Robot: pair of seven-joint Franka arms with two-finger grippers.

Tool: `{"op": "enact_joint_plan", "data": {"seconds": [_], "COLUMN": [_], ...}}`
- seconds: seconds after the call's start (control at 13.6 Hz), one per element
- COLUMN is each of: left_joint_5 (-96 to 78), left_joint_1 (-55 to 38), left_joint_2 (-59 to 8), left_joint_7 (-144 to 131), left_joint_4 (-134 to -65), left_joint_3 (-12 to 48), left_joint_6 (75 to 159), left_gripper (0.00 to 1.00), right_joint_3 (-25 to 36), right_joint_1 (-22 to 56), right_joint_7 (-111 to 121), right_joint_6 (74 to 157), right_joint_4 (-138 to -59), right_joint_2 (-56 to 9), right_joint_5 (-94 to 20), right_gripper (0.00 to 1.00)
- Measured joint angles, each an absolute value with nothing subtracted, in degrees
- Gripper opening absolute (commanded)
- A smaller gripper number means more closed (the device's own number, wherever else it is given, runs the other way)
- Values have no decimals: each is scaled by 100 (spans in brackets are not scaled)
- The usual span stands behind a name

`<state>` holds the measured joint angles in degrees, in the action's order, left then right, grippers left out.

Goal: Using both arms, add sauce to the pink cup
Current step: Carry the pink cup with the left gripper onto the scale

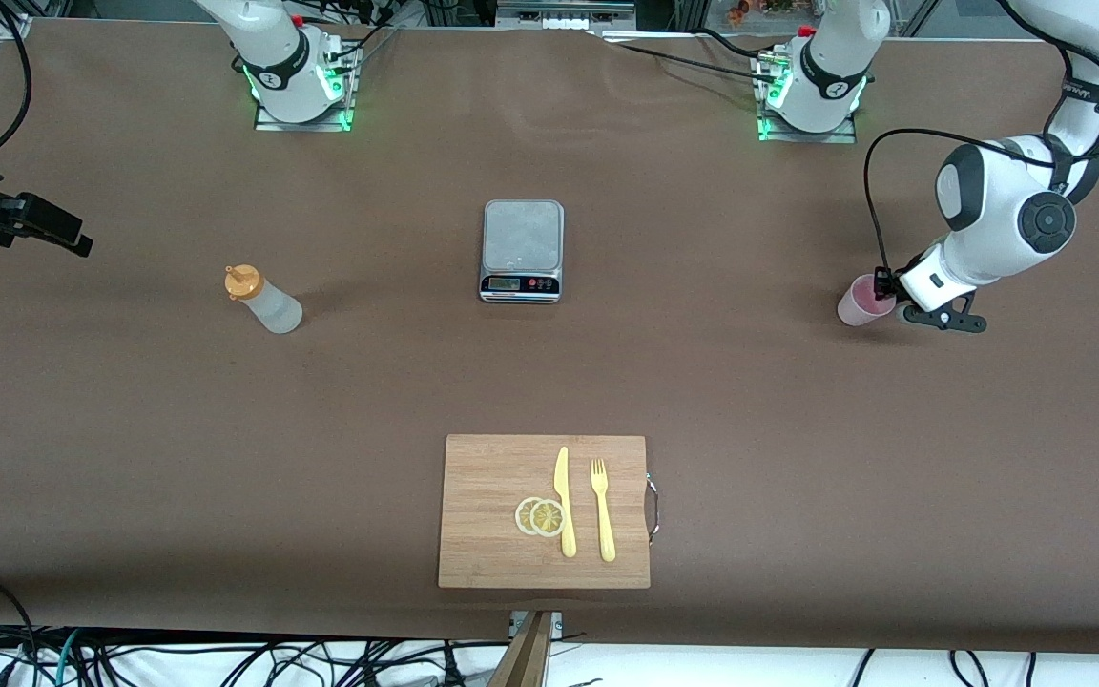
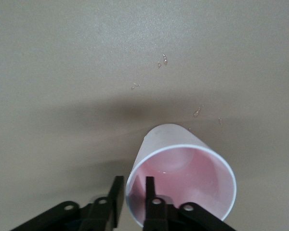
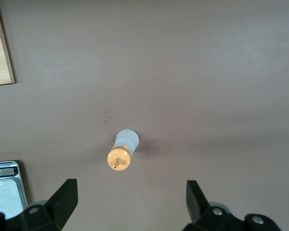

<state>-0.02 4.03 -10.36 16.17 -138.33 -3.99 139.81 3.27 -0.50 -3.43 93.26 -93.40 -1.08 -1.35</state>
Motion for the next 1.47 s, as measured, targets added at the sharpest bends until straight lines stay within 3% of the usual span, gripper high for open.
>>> {"op": "enact_joint_plan", "data": {"seconds": [0.44,0.88,1.47], "left_joint_5": [-7,-466,-1322], "left_joint_1": [50,-1038,-3061], "left_joint_2": [-984,-902,-1433], "left_joint_7": [1546,224,-1967], "left_joint_4": [-13457,-12119,-11369], "left_joint_3": [-341,449,769], "left_joint_6": [13857,12512,12360], "left_gripper": [0,0,0], "right_joint_3": [327,327,326], "right_joint_1": [-50,-50,-49], "right_joint_7": [-343,-343,-343], "right_joint_6": [9291,9289,9288], "right_joint_4": [-9340,-9340,-9340], "right_joint_2": [-108,-108,-108], "right_joint_5": [-136,-137,-137], "right_gripper": [100,100,100]}}
